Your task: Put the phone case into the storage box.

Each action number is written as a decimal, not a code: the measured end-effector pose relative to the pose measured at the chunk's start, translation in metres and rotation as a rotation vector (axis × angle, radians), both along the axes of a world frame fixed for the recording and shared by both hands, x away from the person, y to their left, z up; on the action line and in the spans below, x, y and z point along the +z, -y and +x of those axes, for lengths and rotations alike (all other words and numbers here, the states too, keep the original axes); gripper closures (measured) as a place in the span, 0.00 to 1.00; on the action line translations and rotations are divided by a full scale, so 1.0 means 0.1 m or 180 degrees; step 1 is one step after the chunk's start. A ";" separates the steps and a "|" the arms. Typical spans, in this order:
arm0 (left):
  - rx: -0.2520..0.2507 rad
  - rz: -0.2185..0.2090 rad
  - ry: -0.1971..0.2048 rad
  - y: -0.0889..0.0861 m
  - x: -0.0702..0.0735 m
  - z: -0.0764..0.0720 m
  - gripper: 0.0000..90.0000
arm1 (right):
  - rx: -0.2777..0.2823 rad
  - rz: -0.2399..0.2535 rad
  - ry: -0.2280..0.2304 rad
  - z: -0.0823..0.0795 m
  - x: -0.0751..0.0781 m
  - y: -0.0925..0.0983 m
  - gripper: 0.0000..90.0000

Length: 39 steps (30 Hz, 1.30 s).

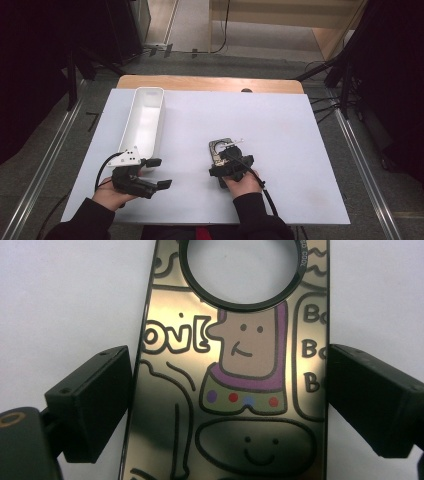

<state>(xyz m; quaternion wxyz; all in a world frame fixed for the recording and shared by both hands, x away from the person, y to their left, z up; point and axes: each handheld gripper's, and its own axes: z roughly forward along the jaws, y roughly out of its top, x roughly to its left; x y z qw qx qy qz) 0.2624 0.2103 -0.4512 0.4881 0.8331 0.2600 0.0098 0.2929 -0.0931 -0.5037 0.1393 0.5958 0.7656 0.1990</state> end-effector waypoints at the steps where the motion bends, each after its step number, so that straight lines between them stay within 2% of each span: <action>1: 0.0000 -0.0001 -0.0002 0.00 0.00 0.00 0.16 | 0.0003 -0.0004 -0.0002 0.00 0.00 0.00 0.07; 29: -0.0025 0.0006 -0.0024 0.01 -0.01 0.00 0.16 | -0.0005 -0.0003 -0.0054 0.01 0.02 0.00 0.10; 39: -0.0025 0.0008 -0.0021 0.01 -0.02 0.00 0.16 | 0.0071 -0.0007 -0.0119 0.03 0.03 0.02 0.10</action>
